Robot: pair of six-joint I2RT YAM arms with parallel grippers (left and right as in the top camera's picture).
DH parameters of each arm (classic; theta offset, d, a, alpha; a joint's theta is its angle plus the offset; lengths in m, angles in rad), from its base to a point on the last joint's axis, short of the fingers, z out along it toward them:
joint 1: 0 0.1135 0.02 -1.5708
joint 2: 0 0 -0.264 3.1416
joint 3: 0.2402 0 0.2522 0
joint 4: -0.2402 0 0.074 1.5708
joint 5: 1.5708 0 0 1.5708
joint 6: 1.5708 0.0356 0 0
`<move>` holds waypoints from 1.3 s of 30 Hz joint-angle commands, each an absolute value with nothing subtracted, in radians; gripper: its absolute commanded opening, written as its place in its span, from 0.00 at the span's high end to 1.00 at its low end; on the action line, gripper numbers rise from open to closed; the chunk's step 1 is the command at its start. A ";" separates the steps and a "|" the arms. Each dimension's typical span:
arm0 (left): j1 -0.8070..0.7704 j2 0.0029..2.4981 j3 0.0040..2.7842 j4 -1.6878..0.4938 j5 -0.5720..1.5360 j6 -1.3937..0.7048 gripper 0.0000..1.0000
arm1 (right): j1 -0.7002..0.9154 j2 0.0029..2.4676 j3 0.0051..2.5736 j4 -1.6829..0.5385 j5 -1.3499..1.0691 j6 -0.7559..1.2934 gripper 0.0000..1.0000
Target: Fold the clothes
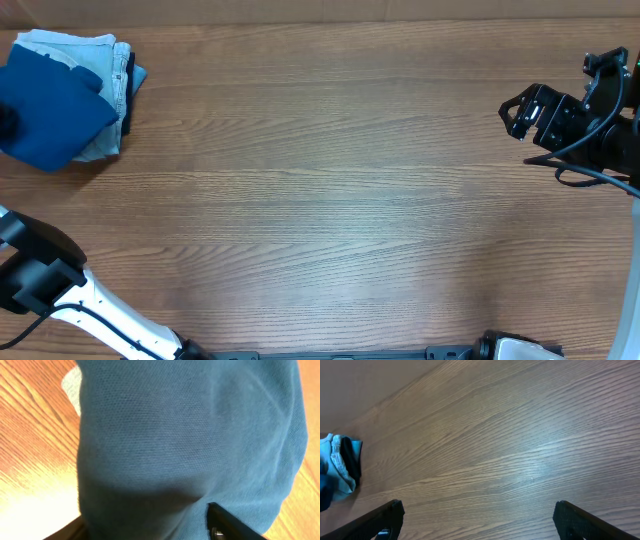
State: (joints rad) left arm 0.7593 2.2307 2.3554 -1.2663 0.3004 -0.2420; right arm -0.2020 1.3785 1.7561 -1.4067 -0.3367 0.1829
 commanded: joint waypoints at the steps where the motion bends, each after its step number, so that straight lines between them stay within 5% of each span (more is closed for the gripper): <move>1: 0.759 2.185 2.379 -1.279 0.421 -0.232 0.59 | -0.203 1.375 1.781 -1.402 -0.342 0.175 0.00; 3: 0.759 2.185 2.379 -1.270 0.449 -0.235 0.75 | -0.203 1.375 1.781 -1.401 -0.342 0.175 0.00; 6: 0.758 2.185 2.379 -1.251 0.469 -0.243 0.81 | -0.203 1.375 1.781 -1.401 -0.342 0.175 0.00; 9: 0.758 2.185 2.379 -1.240 0.460 -0.243 0.72 | -0.203 1.375 1.781 -1.397 -0.342 0.175 0.00; 11: 0.759 2.185 2.379 -1.250 0.429 -0.242 0.49 | -0.203 1.375 1.781 -1.393 -0.342 0.175 0.00; 16: 0.763 2.185 2.379 -1.328 0.379 -0.239 0.41 | -0.203 1.375 1.781 -1.393 -0.342 0.156 0.00; 22: 0.767 2.181 2.379 -1.402 0.393 -0.214 0.44 | -0.203 1.375 1.781 -1.394 -0.342 0.156 0.00; 26: 0.768 2.169 2.379 -1.419 0.394 -0.197 0.55 | -0.203 1.375 1.781 -1.393 -0.342 0.156 0.00; 36: 0.767 2.064 2.379 -1.458 0.378 -0.084 0.40 | -0.203 1.375 1.781 -1.383 -0.342 0.156 0.00; 39: 0.757 2.062 2.378 -1.446 0.364 -0.040 0.43 | -0.203 1.375 1.781 -1.374 -0.342 0.156 0.00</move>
